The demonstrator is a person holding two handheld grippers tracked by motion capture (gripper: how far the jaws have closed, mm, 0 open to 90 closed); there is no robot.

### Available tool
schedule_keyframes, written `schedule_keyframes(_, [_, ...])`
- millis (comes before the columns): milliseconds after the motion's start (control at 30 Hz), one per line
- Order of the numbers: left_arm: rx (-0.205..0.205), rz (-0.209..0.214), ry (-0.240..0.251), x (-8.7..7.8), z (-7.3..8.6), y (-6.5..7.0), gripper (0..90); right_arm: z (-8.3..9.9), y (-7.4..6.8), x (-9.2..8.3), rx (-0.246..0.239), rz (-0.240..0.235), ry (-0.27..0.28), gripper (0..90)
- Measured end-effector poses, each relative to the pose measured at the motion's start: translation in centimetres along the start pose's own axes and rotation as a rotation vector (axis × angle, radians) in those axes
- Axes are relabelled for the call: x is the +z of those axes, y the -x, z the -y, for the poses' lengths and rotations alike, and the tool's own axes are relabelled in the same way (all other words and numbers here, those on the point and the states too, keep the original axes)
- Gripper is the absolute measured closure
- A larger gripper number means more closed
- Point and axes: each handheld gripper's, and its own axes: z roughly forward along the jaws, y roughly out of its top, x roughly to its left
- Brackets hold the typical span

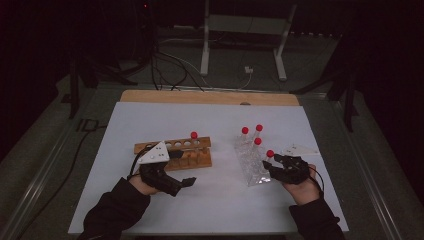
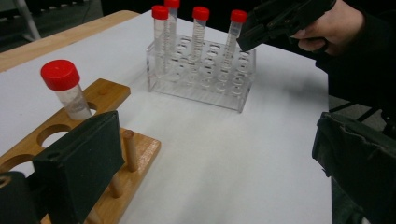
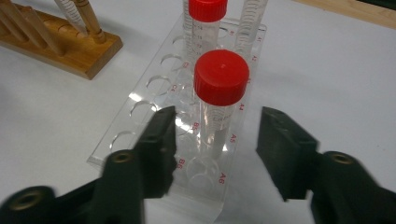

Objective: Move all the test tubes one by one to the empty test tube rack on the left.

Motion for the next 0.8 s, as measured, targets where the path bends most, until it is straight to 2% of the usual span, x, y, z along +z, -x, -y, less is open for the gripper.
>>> schedule_keyframes(100, [0.001,-0.001,0.000,-0.04,-0.01,0.01,2.7,-0.08,-0.07,0.00,0.004,-0.003,-0.001,60.0])
schedule_keyframes(333, [0.002,-0.001,-0.004,0.03,0.02,0.01,2.7,-0.16,-0.27,0.44,-0.004,0.002,-0.024,68.7])
schedule_keyframes(800, [0.004,0.003,-0.009,0.11,0.06,0.03,2.6,-0.10,-0.40,0.88,-0.006,0.025,-0.034,74.2])
